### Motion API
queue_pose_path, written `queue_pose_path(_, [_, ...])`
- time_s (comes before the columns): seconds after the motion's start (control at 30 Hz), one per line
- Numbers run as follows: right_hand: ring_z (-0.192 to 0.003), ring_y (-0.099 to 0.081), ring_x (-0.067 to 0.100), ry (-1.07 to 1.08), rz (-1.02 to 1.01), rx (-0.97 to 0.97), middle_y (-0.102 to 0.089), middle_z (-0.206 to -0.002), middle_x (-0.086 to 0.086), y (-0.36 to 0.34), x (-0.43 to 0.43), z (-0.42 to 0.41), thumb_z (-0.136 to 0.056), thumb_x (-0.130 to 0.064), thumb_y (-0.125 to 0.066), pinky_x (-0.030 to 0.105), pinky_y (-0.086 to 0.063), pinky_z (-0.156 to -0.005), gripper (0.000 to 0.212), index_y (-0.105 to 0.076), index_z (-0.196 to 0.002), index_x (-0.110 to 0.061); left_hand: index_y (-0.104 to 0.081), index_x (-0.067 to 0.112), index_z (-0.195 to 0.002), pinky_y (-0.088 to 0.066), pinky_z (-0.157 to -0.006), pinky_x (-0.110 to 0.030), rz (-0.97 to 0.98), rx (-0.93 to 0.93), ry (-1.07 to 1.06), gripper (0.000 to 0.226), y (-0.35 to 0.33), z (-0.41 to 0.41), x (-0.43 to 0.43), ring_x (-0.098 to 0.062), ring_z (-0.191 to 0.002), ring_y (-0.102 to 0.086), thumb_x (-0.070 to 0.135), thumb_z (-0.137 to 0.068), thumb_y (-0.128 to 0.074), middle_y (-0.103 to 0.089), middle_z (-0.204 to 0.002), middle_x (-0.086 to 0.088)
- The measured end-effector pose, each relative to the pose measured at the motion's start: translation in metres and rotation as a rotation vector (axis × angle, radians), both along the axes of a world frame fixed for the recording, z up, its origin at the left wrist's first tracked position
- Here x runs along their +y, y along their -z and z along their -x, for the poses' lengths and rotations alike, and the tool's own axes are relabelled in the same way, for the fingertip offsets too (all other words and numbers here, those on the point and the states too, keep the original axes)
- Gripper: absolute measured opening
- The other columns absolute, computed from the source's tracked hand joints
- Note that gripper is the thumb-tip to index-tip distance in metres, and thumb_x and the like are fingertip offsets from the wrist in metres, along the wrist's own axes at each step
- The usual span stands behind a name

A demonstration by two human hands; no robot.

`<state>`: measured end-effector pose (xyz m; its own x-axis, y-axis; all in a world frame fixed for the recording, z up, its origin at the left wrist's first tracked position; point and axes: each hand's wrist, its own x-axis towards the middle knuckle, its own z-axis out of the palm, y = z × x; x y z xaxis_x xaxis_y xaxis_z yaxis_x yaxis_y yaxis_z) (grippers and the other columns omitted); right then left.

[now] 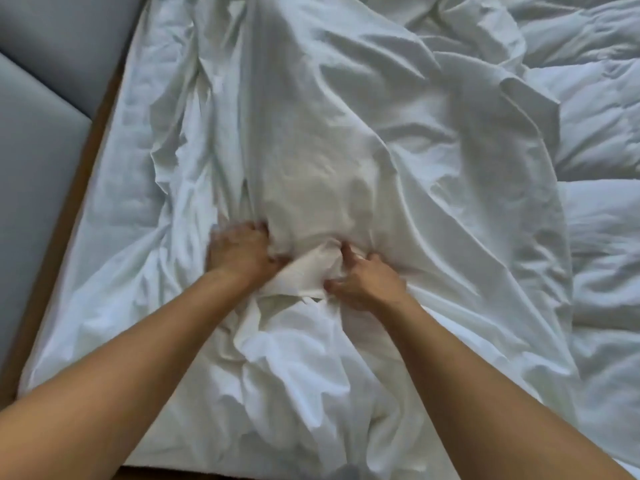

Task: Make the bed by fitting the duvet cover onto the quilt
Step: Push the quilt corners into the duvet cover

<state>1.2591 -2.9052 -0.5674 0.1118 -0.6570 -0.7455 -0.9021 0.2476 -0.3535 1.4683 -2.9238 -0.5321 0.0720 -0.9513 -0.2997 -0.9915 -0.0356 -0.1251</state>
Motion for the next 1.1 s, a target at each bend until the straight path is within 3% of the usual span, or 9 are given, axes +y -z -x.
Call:
queue_pose_path(0.1, [-0.114, -0.059, 0.033, 0.166, 0.32, -0.033, -0.062, -0.126, 0.009, -0.02, -0.024, -0.015, -0.085, -0.049, -0.055, 0.044, -0.048, -0.098, 0.045, -0.064, -0.125, -0.029, -0.074, 0.029, -0.094, -0.052, -0.076, -0.031, -0.408, 0.547, -0.149, 0.04, -0.023, -0.022, -0.051, -0.015, -0.087, -0.068, 0.062, -0.072, -0.077, -0.071, -0.091, 0.009])
queue_pose_path(0.23, [-0.103, -0.065, 0.023, 0.489, 0.864, -0.306, -0.068, -0.114, 0.004, -0.04, -0.081, -0.058, -0.09, -0.038, -0.063, 0.034, -0.052, -0.088, 0.037, -0.063, -0.123, -0.023, -0.072, 0.014, -0.086, -0.051, -0.066, -0.029, -0.072, 1.294, -0.617, 0.01, -0.023, -0.053, -0.143, -0.018, -0.071, -0.061, 0.014, -0.093, -0.065, -0.068, -0.082, -0.005])
queue_pose_path(0.33, [-0.119, -0.058, 0.031, 0.512, 0.551, -0.266, -0.064, -0.131, 0.009, -0.02, -0.135, -0.08, -0.093, -0.039, -0.059, 0.033, -0.043, -0.094, 0.052, -0.049, -0.143, -0.031, -0.071, 0.006, -0.112, -0.058, -0.088, -0.043, -0.374, 1.257, -0.654, 0.026, 0.011, -0.03, -0.154, -0.029, -0.094, -0.071, 0.024, -0.092, -0.074, -0.072, -0.107, -0.014])
queue_pose_path(0.53, [-0.096, -0.066, 0.023, 0.654, 0.389, -0.245, -0.074, -0.098, -0.003, 0.007, -0.154, -0.09, -0.091, -0.038, -0.06, 0.039, -0.053, -0.087, 0.024, -0.072, -0.108, -0.026, -0.056, 0.01, -0.136, -0.055, -0.099, -0.044, -0.35, 1.475, -0.7, 0.07, 0.037, -0.032, -0.163, -0.028, -0.113, -0.067, 0.034, -0.078, -0.088, -0.067, -0.126, -0.012])
queue_pose_path(0.67, [-0.066, -0.054, 0.003, 0.784, 0.973, -0.392, -0.059, -0.068, -0.019, -0.013, -0.156, -0.108, -0.089, -0.06, -0.056, 0.019, -0.044, -0.065, 0.028, -0.063, -0.09, -0.033, -0.073, 0.023, -0.099, -0.057, -0.07, -0.021, 0.279, 1.237, -0.338, 0.036, 0.0, -0.069, -0.187, 0.001, -0.078, -0.069, 0.05, -0.076, -0.078, -0.075, -0.081, 0.015])
queue_pose_path(0.77, [-0.104, -0.058, 0.019, 0.533, 0.72, -0.166, -0.059, -0.1, -0.005, 0.008, -0.148, -0.129, -0.094, -0.069, -0.033, 0.028, -0.046, -0.094, 0.051, -0.058, -0.13, -0.042, -0.067, 0.021, -0.097, -0.051, -0.062, -0.028, 0.663, 0.905, -0.146, 0.028, -0.004, -0.092, -0.194, -0.014, -0.078, -0.069, 0.043, -0.081, -0.07, -0.072, -0.084, 0.003])
queue_pose_path(0.9, [-0.12, -0.049, 0.039, 0.217, 0.211, 0.304, -0.044, -0.128, 0.013, 0.047, -0.141, -0.136, -0.094, -0.066, -0.037, 0.048, -0.041, -0.098, 0.063, -0.018, -0.151, -0.049, -0.046, 0.007, -0.141, -0.044, -0.106, -0.044, -0.082, 0.426, -0.187, 0.063, 0.051, -0.085, -0.176, -0.038, -0.132, -0.049, 0.046, -0.094, -0.061, -0.047, -0.144, -0.019])
queue_pose_path(1.0, [-0.098, -0.062, 0.037, 0.323, 0.338, 0.133, -0.06, -0.104, 0.009, 0.055, -0.152, -0.129, -0.086, -0.066, -0.049, 0.044, -0.049, -0.077, 0.051, -0.035, -0.122, -0.033, -0.042, 0.008, -0.148, -0.038, -0.114, -0.042, -0.1, 0.791, -0.459, 0.095, 0.049, -0.1, -0.203, -0.032, -0.137, -0.047, 0.057, -0.075, -0.079, -0.048, -0.148, -0.015])
queue_pose_path(1.1, [-0.091, -0.063, 0.036, 0.424, 0.332, -0.098, -0.067, -0.092, 0.005, 0.046, -0.16, -0.115, -0.084, -0.072, -0.052, 0.041, -0.046, -0.071, 0.051, -0.044, -0.1, -0.024, -0.063, 0.009, -0.127, -0.055, -0.099, -0.037, -0.21, 1.337, -0.741, 0.063, 0.038, -0.103, -0.21, -0.022, -0.11, -0.069, 0.03, -0.074, -0.089, -0.071, -0.122, -0.006])
